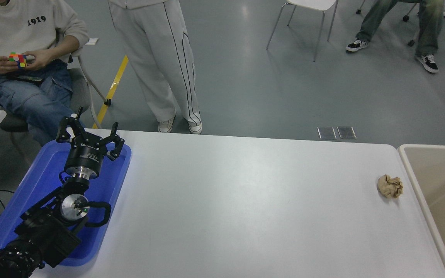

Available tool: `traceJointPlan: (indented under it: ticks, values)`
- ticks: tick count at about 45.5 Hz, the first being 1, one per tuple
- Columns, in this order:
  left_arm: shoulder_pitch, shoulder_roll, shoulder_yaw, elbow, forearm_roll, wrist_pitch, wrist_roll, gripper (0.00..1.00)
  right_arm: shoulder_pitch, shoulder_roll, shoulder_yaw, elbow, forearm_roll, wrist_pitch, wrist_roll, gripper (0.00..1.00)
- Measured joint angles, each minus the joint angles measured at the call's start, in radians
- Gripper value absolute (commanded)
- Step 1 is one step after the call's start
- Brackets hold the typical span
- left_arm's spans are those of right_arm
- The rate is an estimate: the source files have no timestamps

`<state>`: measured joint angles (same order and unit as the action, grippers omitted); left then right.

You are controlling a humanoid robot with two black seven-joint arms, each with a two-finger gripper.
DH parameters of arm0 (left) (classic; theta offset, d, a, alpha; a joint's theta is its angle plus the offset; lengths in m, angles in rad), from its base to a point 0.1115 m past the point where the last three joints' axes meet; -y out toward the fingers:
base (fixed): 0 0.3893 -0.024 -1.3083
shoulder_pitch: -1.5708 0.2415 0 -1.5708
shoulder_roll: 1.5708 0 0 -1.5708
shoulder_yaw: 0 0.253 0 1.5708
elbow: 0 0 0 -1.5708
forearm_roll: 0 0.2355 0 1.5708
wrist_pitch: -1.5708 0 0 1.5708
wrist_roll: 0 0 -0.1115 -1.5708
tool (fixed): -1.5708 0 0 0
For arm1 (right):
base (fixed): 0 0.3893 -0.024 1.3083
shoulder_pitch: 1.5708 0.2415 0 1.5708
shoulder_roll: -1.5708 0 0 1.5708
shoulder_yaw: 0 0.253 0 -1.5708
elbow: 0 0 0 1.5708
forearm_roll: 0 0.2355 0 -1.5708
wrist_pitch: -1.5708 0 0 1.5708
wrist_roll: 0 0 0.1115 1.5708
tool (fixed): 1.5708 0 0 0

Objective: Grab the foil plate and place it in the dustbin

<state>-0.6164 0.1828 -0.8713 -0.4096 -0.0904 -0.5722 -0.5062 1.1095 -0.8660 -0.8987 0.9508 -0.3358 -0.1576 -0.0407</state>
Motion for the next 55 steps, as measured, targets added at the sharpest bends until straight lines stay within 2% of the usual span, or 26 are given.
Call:
traceJointPlan:
  ticks: [9, 18, 38, 55]
  values:
    - [0.0, 0.0, 0.0, 0.0, 0.0, 0.0, 0.0, 1.0, 0.142, -0.01, -0.117, 0.097, 0.001, 0.081, 0.001, 1.0]
    - [0.0, 0.0, 0.0, 0.0, 0.0, 0.0, 0.0, 1.0, 0.286, -0.004, -0.209, 0.139, 0.001, 0.262, 0.001, 1.0]
    - [0.0, 0.001, 0.0, 0.0, 0.0, 0.0, 0.0, 1.0, 0.677, 0.164, -0.468, 0.162, -0.002, 0.768, 0.0, 1.0]
    - [0.001, 0.001, 0.0, 0.0, 0.0, 0.001, 0.0, 1.0, 0.918, 0.34, -0.504, 0.207, -0.005, 0.913, -0.001, 1.0]
